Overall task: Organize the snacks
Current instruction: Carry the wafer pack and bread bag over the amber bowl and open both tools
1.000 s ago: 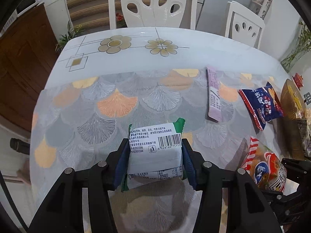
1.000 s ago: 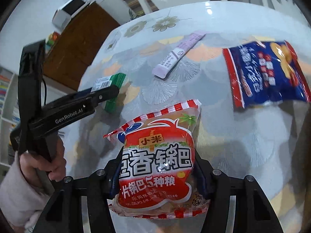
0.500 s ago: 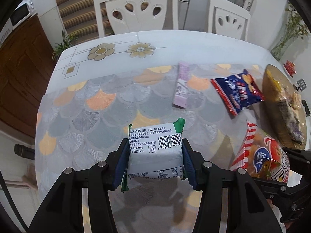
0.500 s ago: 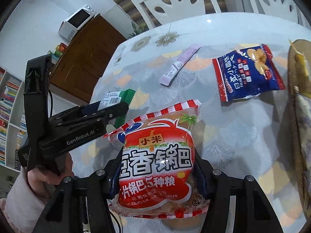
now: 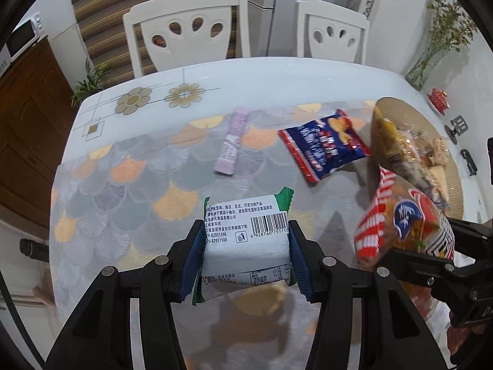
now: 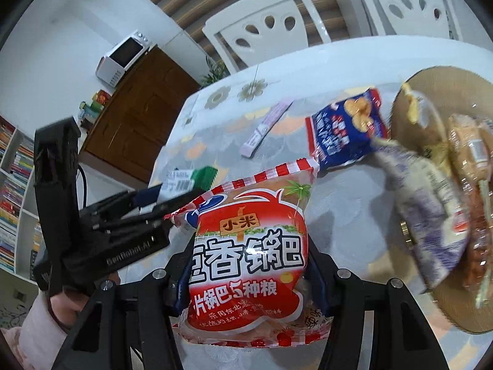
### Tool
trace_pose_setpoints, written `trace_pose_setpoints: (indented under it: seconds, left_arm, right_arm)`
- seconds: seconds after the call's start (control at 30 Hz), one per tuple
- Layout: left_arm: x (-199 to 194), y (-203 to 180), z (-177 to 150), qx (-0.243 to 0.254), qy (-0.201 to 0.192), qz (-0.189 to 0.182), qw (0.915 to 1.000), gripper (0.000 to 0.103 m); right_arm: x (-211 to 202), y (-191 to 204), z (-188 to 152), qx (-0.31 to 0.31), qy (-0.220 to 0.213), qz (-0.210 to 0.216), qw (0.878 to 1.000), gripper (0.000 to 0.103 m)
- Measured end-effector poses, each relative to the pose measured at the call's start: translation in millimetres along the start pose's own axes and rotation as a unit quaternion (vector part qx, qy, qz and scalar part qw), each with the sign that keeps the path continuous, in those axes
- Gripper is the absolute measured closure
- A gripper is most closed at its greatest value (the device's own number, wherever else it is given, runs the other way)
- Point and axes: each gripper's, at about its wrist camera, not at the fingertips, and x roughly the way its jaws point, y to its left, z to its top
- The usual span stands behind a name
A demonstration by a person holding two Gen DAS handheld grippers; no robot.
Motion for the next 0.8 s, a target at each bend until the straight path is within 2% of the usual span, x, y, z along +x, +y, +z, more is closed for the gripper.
trace_pose_setpoints:
  seconds: [0.23,0.37,0.67,0.8]
  left_arm:
    - [-13,-22,20,-0.010,-0.006,-0.008,0.9999,0.054]
    - [-26,-35,36,-0.021,-0.019,-0.009,0.9996,0.054]
    - [-44,-84,75,-0.011,-0.023,-0.050,0.9984,0.053]
    - [-39,-119,89,0.023,-0.021,-0.081,0.9962,0.053]
  right_arm:
    - [-28,-10,15,0.001,-0.018,0.002,1.000,0.044]
    - [-52,-23,35,0.008,-0.030,0.002,1.000,0.044]
    - [-104,-65,88,0.012,-0.065,-0.034,0.997,0.044]
    - [-126,-88,106,0.022,-0.083,-0.049,0.995,0.044]
